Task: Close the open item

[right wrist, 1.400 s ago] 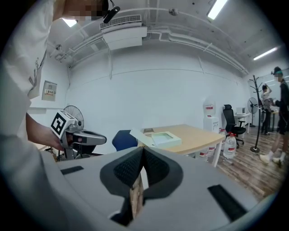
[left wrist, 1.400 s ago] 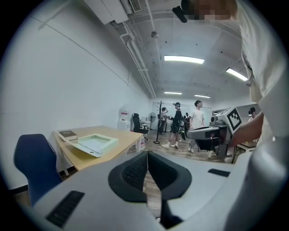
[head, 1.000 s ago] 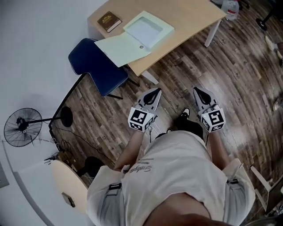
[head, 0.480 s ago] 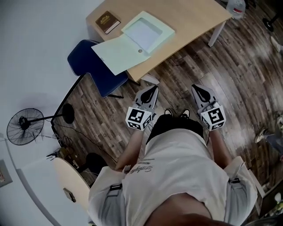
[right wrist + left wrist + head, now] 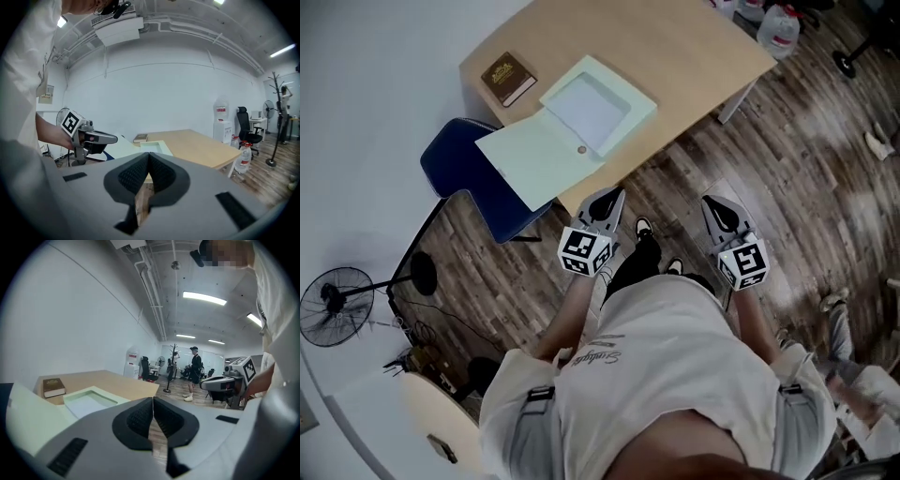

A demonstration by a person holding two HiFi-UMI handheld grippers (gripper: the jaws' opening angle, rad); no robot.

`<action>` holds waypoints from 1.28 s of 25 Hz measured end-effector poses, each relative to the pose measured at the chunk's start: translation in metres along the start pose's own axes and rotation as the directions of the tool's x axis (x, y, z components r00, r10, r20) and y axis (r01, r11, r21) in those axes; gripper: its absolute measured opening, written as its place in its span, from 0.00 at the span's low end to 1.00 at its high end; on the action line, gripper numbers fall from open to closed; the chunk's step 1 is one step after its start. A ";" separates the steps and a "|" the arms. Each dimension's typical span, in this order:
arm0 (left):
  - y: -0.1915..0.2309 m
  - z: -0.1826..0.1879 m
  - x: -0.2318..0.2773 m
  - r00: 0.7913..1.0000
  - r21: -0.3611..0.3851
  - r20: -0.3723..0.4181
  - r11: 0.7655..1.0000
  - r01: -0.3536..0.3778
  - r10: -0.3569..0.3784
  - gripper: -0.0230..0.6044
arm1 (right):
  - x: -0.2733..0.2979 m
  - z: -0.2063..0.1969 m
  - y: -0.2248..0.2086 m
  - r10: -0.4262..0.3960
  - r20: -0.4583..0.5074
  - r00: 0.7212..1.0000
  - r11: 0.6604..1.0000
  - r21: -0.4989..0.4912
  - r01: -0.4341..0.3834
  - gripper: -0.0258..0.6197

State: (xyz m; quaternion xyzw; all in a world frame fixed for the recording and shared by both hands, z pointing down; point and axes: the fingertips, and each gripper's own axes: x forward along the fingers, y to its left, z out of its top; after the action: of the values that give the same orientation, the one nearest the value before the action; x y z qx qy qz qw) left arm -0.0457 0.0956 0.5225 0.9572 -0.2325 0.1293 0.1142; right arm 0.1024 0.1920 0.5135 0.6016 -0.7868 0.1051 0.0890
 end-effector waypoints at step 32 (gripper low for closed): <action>0.177 0.058 0.141 0.984 -0.089 -0.035 0.980 -0.177 0.174 0.06 | 0.247 0.078 -0.090 0.230 -0.078 0.970 0.963 -0.124 -0.238 0.03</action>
State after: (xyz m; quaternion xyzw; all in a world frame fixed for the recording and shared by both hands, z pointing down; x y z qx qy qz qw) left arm 0.0023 -0.1322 0.5386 0.9249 -0.3202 0.1408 0.1492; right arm 0.1240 -0.0813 0.5096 0.4936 -0.8545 0.0813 0.1401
